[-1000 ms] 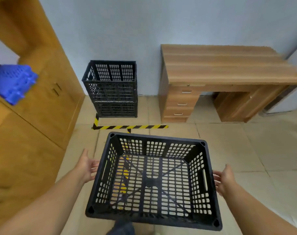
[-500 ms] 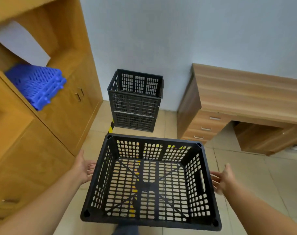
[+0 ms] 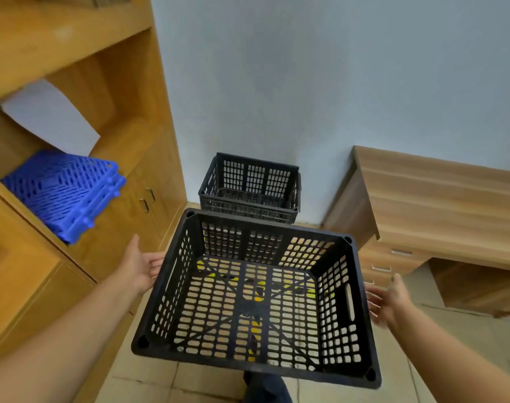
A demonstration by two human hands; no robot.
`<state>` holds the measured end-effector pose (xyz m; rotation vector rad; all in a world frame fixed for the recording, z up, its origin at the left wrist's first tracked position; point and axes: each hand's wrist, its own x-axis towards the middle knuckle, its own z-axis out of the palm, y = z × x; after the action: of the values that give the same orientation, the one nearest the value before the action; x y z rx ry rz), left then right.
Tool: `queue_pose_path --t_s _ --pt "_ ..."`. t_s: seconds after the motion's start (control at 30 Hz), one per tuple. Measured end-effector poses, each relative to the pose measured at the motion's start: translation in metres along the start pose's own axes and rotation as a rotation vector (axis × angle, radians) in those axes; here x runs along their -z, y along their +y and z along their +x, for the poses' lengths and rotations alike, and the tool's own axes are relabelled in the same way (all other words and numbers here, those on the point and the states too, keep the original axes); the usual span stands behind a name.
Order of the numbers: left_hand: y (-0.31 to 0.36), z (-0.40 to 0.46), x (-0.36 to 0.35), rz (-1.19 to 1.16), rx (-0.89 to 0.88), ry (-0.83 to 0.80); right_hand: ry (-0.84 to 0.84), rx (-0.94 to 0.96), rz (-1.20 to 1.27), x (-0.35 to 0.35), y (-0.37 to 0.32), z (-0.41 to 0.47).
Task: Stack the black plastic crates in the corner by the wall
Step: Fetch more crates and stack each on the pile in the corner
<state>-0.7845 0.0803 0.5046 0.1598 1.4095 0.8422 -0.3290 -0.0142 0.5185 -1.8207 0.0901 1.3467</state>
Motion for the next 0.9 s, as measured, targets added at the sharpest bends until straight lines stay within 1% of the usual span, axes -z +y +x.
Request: queue_pose_path --t_s 0.17,0.3,0.47,0.53,0.67,0.9 --pt "0.056 0.026 -0.047 -0.059 -0.017 -0.038 -0.019 0.060 0.085 -0.041 -0.065 0.038" --pt "0.100 0.033 -0.098 -0.035 -0.044 -0.069 -0.031 0.091 0.090 -0.071 -0.123 0.068" --pt "0.151 0.054 -0.151 -0.029 -0.035 -0.060 -0.083 0.145 0.115 -0.099 -0.185 0.094" --pt "0.170 0.067 -0.166 -0.037 -0.040 -0.057 -0.093 0.139 0.129 -0.112 -0.207 0.103" --pt "0.206 0.088 -0.190 -0.044 -0.059 -0.046 -0.046 0.152 0.153 -0.140 -0.246 0.116" --pt "0.270 0.140 -0.221 -0.045 -0.075 -0.023 -0.089 0.173 0.156 -0.196 -0.302 0.144"
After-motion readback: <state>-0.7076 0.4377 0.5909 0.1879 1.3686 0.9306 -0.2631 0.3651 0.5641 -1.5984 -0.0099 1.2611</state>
